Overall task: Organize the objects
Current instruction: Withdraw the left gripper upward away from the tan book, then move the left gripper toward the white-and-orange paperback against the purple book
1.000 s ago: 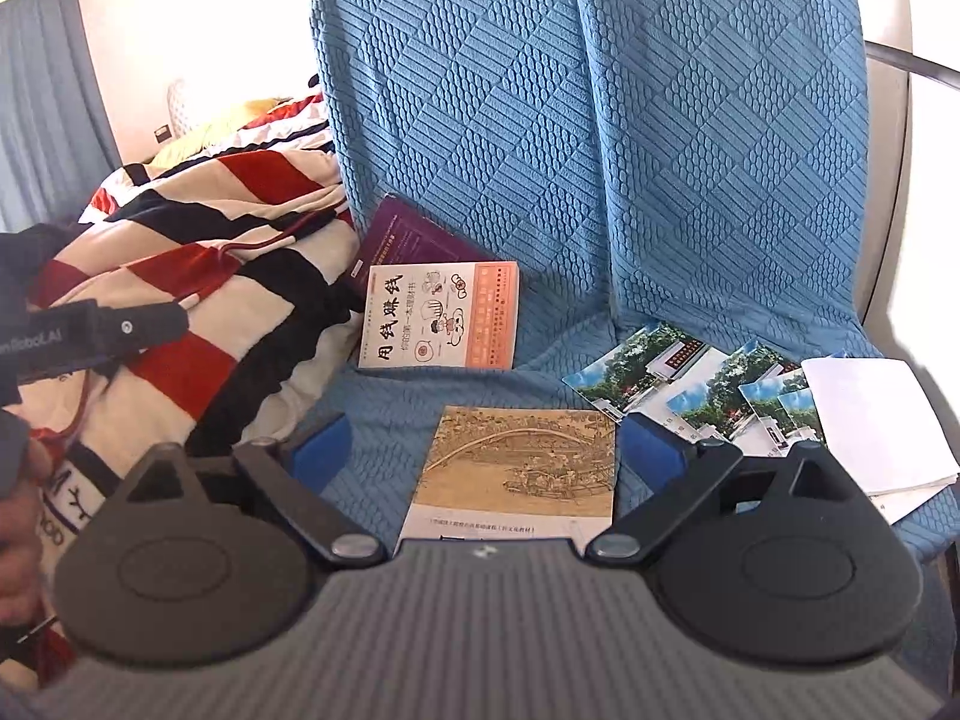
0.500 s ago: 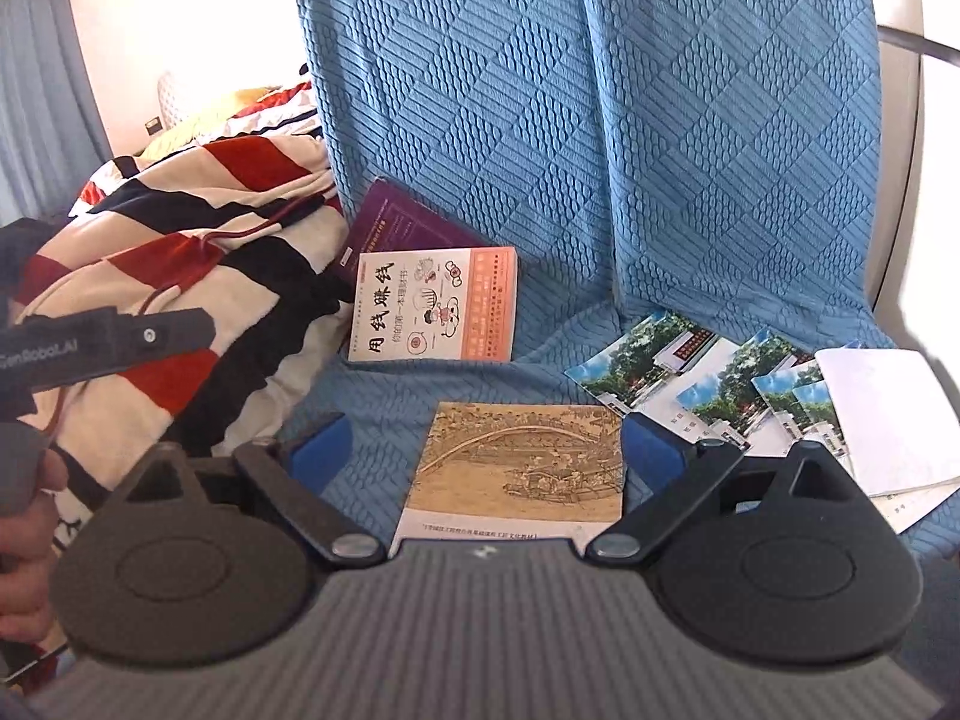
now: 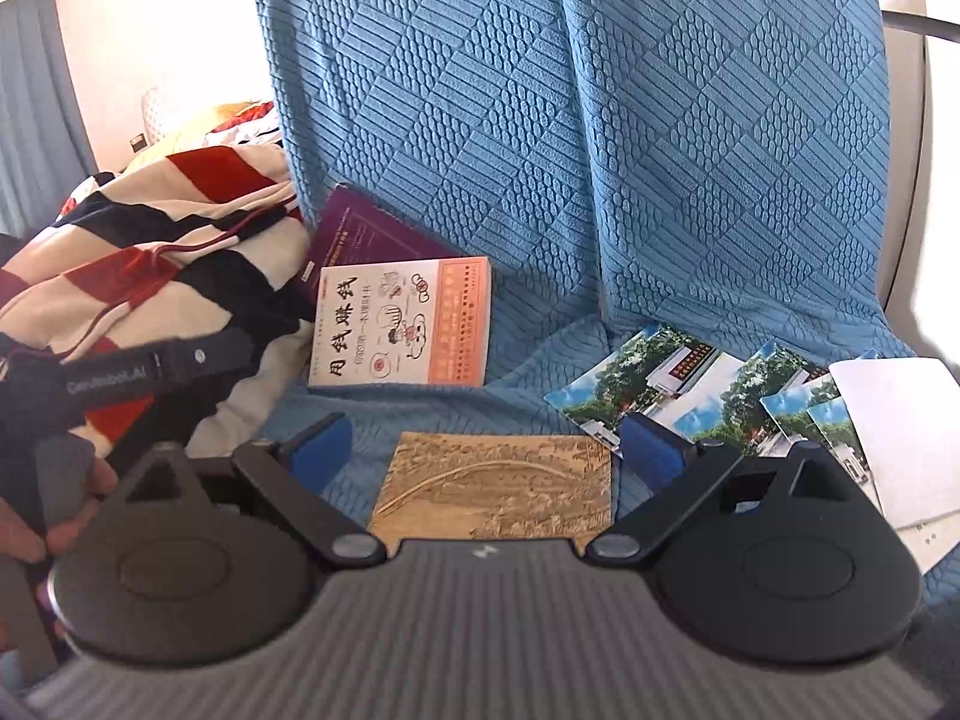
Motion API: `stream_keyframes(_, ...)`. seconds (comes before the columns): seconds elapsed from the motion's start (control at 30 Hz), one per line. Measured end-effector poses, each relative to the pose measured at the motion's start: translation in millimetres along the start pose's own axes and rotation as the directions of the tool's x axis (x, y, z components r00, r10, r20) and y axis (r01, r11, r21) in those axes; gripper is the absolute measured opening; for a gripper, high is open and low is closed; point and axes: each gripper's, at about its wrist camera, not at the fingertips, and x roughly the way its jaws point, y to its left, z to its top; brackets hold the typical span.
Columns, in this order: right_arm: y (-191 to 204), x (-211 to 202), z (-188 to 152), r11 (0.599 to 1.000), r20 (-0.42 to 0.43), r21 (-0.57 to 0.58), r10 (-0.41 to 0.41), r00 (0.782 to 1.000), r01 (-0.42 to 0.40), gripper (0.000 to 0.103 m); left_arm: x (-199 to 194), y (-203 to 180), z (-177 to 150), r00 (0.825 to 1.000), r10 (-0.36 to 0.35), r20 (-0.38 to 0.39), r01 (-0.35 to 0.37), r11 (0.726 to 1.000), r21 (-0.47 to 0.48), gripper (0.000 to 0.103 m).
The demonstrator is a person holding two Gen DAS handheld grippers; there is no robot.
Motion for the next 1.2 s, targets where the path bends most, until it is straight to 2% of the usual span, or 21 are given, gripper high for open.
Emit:
stream_keyframes(0.2, -3.5, 26.2, -1.6, 1.0, -0.02, -0.008, 0.001, 1.0, -0.002, 0.097, 35.1, 11.1, -7.2, 0.999, 0.011, -0.037, -0.011, 1.0, -0.013, 0.103)
stream_keyframes(0.37, -5.0, 45.3, -1.9, 1.0, -0.036, -0.008, 0.003, 0.999, -0.003, 0.097, 55.3, 16.6, -3.2, 0.999, 0.025, -0.036, -0.025, 0.999, -0.021, 0.103)
stream_keyframes(0.77, -8.8, 90.8, 2.1, 1.0, -0.066, 0.031, 0.004, 0.998, -0.002, 0.097, 107.3, 32.2, 4.8, 0.994, 0.1, -0.045, -0.101, 0.995, -0.017, 0.103)
stream_keyframes(0.9, -9.1, 104.7, 6.1, 0.999, -0.06, 0.034, -0.029, 0.998, 0.031, 0.097, 127.5, 38.0, 10.0, 0.99, 0.129, -0.063, -0.129, 0.992, 0.012, 0.103)
stream_keyframes(1.2, -14.1, 139.3, 17.0, 0.998, -0.064, 0.048, -0.033, 0.997, 0.036, 0.097, 166.7, 46.5, 23.2, 0.985, 0.123, -0.117, -0.121, 0.992, 0.025, 0.103)
